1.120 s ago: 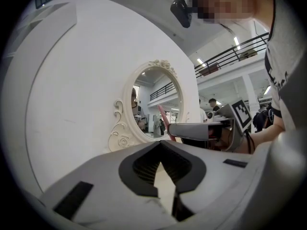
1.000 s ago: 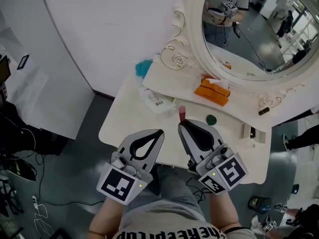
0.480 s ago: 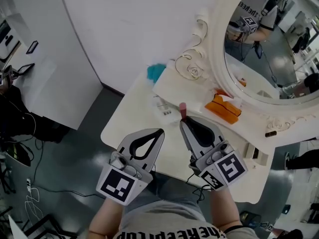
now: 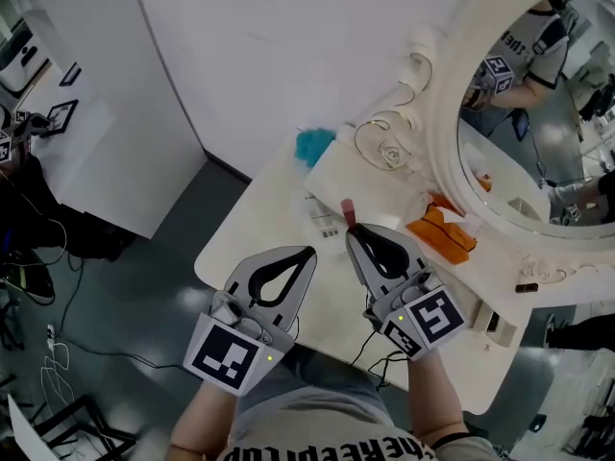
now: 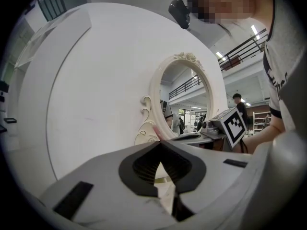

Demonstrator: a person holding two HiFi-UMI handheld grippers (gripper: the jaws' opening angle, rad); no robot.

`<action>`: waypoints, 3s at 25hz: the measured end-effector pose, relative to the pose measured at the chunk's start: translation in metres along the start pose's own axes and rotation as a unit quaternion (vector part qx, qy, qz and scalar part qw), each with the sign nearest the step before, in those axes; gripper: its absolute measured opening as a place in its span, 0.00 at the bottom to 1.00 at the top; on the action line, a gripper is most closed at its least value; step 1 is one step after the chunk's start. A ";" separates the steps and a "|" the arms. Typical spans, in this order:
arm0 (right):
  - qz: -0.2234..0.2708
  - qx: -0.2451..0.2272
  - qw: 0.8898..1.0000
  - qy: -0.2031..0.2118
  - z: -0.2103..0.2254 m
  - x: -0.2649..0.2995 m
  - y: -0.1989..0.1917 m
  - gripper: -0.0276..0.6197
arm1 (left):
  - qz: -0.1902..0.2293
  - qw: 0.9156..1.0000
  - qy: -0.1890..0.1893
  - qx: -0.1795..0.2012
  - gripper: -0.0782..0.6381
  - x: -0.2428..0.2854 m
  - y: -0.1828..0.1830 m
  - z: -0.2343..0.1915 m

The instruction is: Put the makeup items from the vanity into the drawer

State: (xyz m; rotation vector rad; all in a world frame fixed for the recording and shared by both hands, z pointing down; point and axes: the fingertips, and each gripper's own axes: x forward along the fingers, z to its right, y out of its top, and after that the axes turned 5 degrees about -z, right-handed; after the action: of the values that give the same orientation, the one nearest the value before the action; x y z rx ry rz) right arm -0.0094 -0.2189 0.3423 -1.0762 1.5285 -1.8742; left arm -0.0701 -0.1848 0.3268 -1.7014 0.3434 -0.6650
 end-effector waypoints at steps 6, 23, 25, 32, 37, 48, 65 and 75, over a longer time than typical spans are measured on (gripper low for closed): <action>-0.028 0.005 1.000 0.007 0.014 0.020 -0.021 0.13 | -0.011 1.000 0.010 -0.010 0.13 0.010 -0.008 -0.010; -0.125 -0.011 0.992 0.023 0.035 0.061 -0.091 0.14 | -0.024 0.998 0.041 -0.032 0.13 0.016 -0.025 -0.029; -0.131 -0.011 0.991 0.023 0.036 0.063 -0.096 0.14 | -0.026 0.998 0.043 -0.035 0.13 0.016 -0.026 -0.030; -0.158 -0.028 0.987 0.021 0.039 0.070 -0.112 0.14 | -0.028 0.998 0.051 -0.039 0.13 0.017 -0.030 -0.037; -0.181 -0.057 0.982 0.016 0.039 0.074 -0.125 0.14 | -0.031 0.997 0.061 -0.040 0.13 0.015 -0.032 -0.044; -0.201 -0.060 0.978 -0.009 0.045 0.076 -0.135 0.16 | -0.032 0.996 0.068 -0.041 0.13 0.013 -0.034 -0.046; -0.158 -0.033 0.987 0.001 0.037 0.059 -0.112 0.09 | -0.029 0.998 0.055 -0.030 0.13 0.013 -0.028 -0.035; -0.118 -0.010 0.993 -0.020 0.033 0.036 -0.090 0.05 | -0.024 0.999 0.026 -0.015 0.13 0.015 -0.021 -0.019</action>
State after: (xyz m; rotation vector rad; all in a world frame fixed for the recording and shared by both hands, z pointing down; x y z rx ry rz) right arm 0.0067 -0.2427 0.4408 -1.3469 1.4522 -1.9811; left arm -0.0728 -0.2033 0.3527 -1.7281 0.3530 -0.7439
